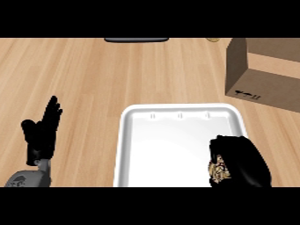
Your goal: Pick the cupcake from the tray and place it in the cardboard box
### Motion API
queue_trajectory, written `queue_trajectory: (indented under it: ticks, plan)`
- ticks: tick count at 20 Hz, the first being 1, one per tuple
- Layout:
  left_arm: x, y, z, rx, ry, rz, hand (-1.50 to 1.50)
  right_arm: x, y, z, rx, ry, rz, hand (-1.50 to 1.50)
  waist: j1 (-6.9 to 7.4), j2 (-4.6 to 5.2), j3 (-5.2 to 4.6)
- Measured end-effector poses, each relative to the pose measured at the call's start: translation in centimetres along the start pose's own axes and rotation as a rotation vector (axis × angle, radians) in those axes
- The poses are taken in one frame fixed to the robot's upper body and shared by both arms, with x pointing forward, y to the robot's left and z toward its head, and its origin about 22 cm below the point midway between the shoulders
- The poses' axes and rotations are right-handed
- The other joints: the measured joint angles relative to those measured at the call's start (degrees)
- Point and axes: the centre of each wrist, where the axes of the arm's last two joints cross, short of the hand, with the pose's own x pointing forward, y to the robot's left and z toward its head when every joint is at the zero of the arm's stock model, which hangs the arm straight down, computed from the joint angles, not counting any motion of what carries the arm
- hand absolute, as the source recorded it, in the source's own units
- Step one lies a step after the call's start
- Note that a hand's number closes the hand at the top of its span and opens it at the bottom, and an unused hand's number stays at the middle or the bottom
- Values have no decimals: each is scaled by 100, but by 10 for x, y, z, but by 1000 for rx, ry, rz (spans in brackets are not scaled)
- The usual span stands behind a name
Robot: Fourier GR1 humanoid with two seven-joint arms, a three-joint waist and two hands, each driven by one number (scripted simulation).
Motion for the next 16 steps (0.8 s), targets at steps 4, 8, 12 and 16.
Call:
queue_trajectory:
  ticks: [4,8,12,16]
  plan:
    - [-2,2,2,9,2,1,0,-27,-39,30,-68,-125,16,150,-38,-1,-2]
    - [-4,0,2,14,5,1,0,-38,-86,60,-163,-191,-25,150,-66,-1,-4]
    - [-6,1,3,8,-2,0,0,-49,-125,83,-263,-186,-60,150,-69,0,-6]
    - [1,-2,1,3,-7,-3,0,-68,-162,90,-339,-152,-89,150,-14,11,-5]
